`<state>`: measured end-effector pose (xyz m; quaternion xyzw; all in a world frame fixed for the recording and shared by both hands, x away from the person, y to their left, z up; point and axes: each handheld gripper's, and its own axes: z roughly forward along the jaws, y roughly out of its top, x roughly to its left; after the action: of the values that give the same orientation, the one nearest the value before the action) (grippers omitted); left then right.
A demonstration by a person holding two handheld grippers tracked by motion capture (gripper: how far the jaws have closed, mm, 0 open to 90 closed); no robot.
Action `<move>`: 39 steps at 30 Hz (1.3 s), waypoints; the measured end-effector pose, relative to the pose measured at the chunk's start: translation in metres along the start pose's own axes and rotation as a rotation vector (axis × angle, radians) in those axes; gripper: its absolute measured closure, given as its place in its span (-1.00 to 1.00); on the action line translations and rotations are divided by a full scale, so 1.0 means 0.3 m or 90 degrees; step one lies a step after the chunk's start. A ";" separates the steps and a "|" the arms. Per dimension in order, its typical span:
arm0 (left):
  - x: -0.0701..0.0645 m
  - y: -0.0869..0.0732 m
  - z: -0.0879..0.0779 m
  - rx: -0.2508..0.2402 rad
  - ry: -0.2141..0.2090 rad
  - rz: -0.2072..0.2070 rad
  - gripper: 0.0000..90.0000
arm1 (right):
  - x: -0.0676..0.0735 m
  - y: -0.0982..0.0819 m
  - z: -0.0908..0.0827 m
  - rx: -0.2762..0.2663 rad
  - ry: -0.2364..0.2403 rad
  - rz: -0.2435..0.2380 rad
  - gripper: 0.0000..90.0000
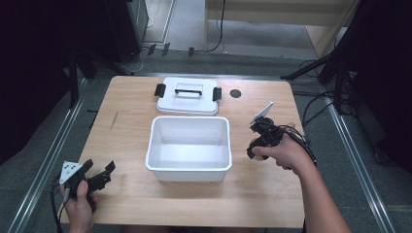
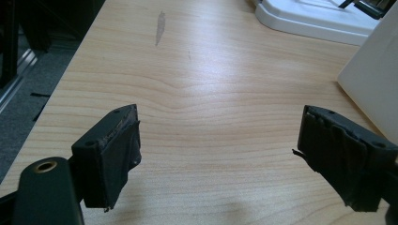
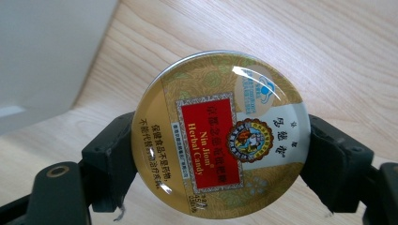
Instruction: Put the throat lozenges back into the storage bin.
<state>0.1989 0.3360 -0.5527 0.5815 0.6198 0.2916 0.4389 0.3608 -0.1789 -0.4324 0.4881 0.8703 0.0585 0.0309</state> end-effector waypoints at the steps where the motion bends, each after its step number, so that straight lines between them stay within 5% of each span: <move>1: 0.000 0.000 0.000 0.000 0.000 0.000 -0.70 | 0.006 0.005 -0.011 -0.001 0.003 -0.003 -0.56; 17: 0.000 0.000 0.001 0.001 0.000 0.000 -0.70 | 0.085 0.088 -0.176 -0.016 0.005 -0.050 -0.56; 39: 0.001 0.001 0.001 0.002 -0.004 -0.004 -0.70 | 0.262 0.201 -0.223 -0.028 0.028 -0.116 -0.56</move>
<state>0.1995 0.3363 -0.5526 0.5812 0.6207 0.2877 0.4407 0.3634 -0.0854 -0.3578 0.4049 0.9100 0.0854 0.0277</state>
